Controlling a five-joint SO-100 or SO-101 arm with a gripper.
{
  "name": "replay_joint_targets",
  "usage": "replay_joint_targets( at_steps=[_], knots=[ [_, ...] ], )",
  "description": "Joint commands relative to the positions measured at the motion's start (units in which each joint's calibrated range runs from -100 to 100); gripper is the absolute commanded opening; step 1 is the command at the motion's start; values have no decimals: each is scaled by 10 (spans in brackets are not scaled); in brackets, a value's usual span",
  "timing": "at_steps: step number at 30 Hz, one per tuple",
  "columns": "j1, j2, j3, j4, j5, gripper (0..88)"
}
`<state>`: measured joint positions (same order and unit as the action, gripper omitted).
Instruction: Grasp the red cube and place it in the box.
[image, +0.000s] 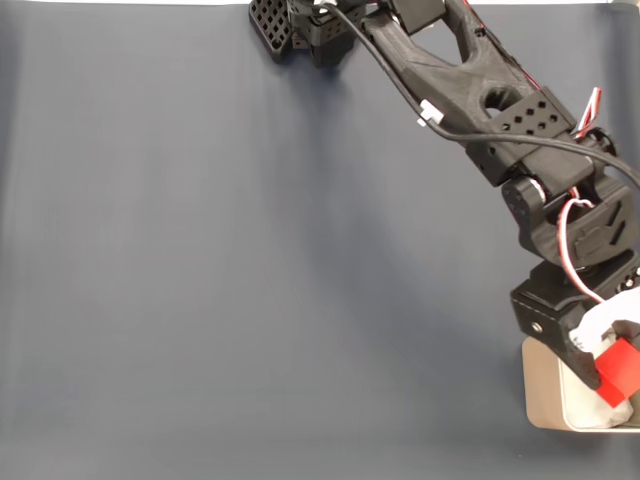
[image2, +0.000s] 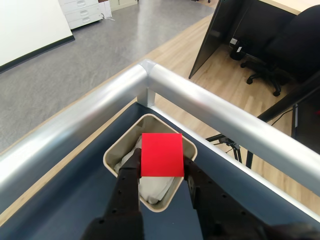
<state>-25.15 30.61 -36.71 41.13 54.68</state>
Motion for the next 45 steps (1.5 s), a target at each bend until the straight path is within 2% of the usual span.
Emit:
replay_joint_targets(
  at_steps=[1,45],
  knots=[
    [-8,0,-42,-11,-3,0],
    [5,12,-41,-21,7,10]
  ],
)
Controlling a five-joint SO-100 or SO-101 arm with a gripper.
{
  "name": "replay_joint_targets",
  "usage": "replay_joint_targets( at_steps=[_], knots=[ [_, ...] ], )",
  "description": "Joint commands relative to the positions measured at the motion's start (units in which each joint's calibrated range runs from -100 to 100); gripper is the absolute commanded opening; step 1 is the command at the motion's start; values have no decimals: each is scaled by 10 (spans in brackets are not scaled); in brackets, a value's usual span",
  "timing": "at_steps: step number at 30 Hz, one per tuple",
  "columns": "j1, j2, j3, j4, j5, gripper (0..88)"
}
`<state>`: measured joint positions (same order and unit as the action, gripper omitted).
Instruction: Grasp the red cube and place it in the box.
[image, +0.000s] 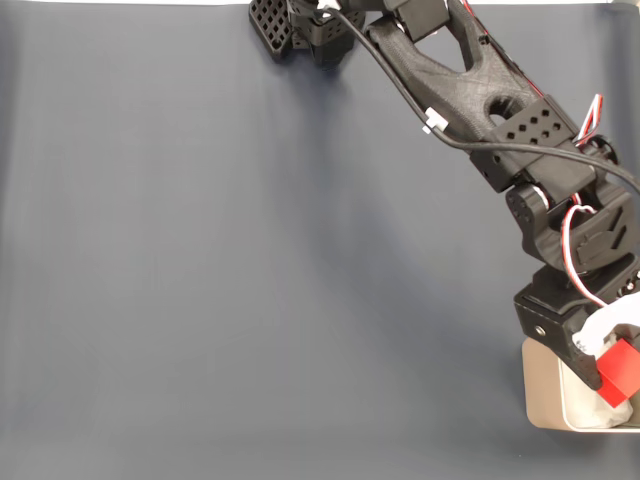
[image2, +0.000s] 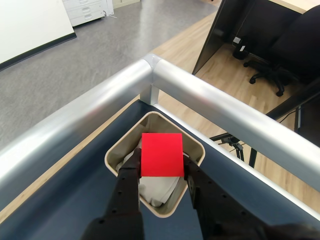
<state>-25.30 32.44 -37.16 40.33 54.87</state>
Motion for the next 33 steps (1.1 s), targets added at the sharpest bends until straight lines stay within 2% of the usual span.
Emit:
replay_joint_targets(
  at_steps=[1,4,10,33],
  knots=[
    [7,-6,-36,-12,7,34],
    [7,-6,-35,-14,10,208],
    [8,-6,-35,-26,12,328],
    [9,-10,-34,-32,17,363]
  ],
)
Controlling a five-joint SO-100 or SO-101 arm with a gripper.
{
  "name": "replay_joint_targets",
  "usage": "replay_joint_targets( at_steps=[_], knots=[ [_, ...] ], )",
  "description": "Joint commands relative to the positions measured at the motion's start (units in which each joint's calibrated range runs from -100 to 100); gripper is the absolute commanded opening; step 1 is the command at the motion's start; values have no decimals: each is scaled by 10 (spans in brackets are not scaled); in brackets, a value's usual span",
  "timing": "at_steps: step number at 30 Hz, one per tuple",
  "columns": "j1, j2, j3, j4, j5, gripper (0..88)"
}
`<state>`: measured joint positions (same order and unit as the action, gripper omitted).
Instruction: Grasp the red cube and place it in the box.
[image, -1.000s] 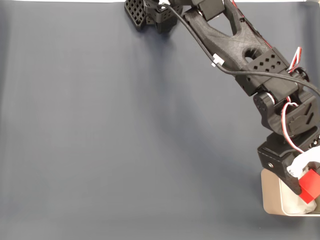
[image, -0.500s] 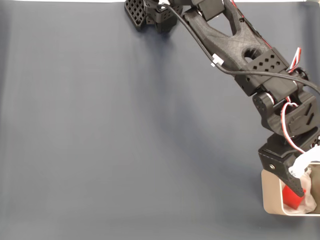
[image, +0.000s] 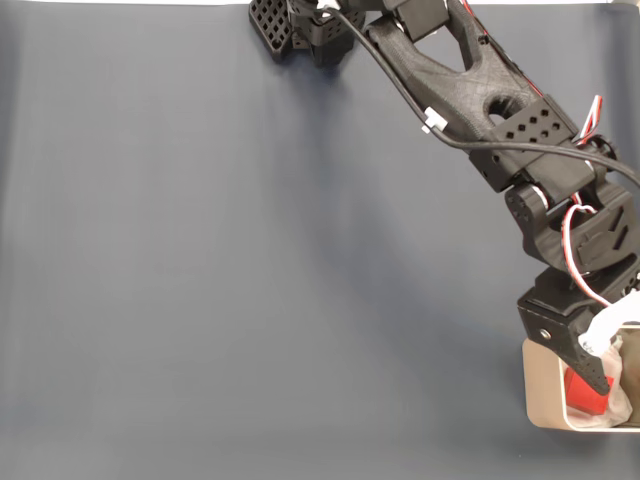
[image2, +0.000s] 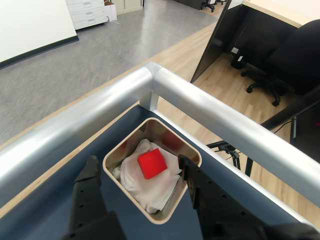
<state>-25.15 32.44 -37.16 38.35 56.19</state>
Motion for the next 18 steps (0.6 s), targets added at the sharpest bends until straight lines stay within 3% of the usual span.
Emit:
replay_joint_targets(
  at_steps=[1,8,16,18],
  knots=[
    [7,-10,-34,-12,3,363],
    [7,-17,-30,-12,3,335],
    [26,-58,10,-23,4,31],
    [38,-80,27,-23,6,0]
  ],
)
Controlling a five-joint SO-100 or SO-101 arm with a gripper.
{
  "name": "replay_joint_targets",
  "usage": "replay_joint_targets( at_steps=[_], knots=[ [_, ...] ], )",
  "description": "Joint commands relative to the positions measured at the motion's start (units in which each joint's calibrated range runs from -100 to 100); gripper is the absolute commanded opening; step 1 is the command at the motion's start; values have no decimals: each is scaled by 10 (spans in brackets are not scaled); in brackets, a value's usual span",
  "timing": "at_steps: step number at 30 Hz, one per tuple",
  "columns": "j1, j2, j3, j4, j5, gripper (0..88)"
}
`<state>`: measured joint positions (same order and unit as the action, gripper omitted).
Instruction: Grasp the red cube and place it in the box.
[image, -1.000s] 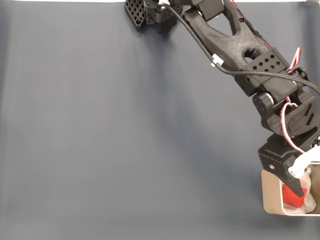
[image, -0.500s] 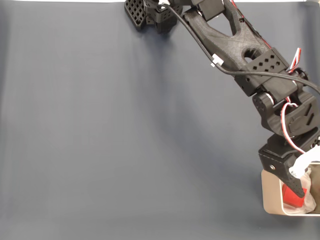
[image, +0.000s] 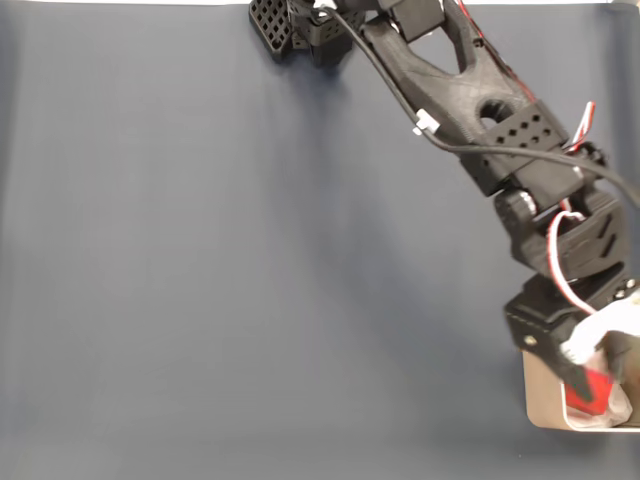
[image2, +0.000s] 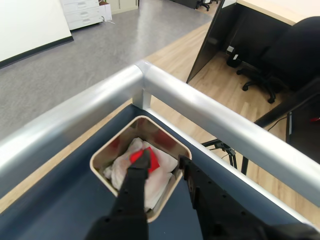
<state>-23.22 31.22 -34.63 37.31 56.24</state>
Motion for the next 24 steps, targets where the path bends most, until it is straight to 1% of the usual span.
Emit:
replay_joint_targets(
  at_steps=[1,8,14,18,24],
  knots=[
    [25,-79,9,-12,5,0],
    [87,-189,91,-8,1,0],
    [156,-326,223,-8,-9,0],
    [205,-436,357,-8,-16,0],
    [261,-620,612,-12,-21,0]
  ],
)
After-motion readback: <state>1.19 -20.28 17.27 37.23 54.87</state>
